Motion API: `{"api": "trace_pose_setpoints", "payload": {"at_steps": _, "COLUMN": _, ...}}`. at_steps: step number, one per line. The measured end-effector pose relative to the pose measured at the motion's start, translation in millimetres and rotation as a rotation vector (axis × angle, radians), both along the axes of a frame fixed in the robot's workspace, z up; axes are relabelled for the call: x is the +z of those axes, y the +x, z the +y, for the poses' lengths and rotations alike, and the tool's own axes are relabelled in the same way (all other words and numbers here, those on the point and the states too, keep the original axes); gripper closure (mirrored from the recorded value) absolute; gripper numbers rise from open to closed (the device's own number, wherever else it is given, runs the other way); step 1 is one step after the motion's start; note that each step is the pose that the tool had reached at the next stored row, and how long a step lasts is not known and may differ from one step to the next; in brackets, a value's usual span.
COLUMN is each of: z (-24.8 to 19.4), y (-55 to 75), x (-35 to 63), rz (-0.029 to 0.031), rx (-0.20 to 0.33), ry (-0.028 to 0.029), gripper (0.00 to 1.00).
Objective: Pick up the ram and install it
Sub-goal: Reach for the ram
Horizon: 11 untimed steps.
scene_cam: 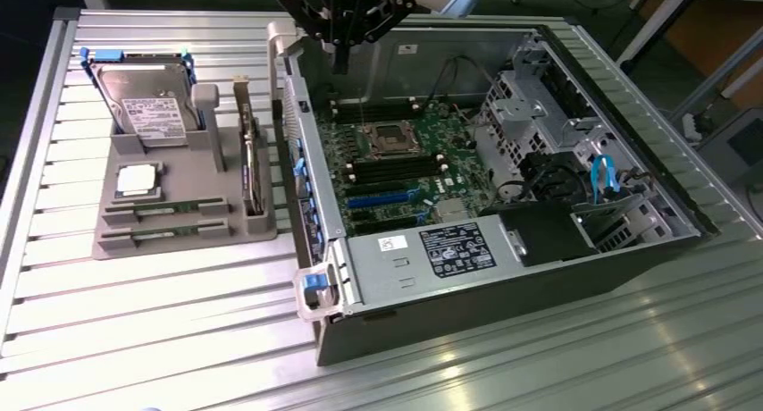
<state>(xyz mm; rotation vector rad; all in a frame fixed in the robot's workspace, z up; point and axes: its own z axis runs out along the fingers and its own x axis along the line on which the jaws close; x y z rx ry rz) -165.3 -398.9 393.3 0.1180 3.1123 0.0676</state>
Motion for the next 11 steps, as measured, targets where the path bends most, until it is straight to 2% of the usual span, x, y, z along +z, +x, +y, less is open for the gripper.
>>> {"api": "trace_pose_setpoints", "payload": {"at_steps": 11, "z": 0.0, "y": -5.6, "x": 0.0, "rz": 0.0000, "rx": 0.000, "ry": 0.0000, "gripper": 0.91}}
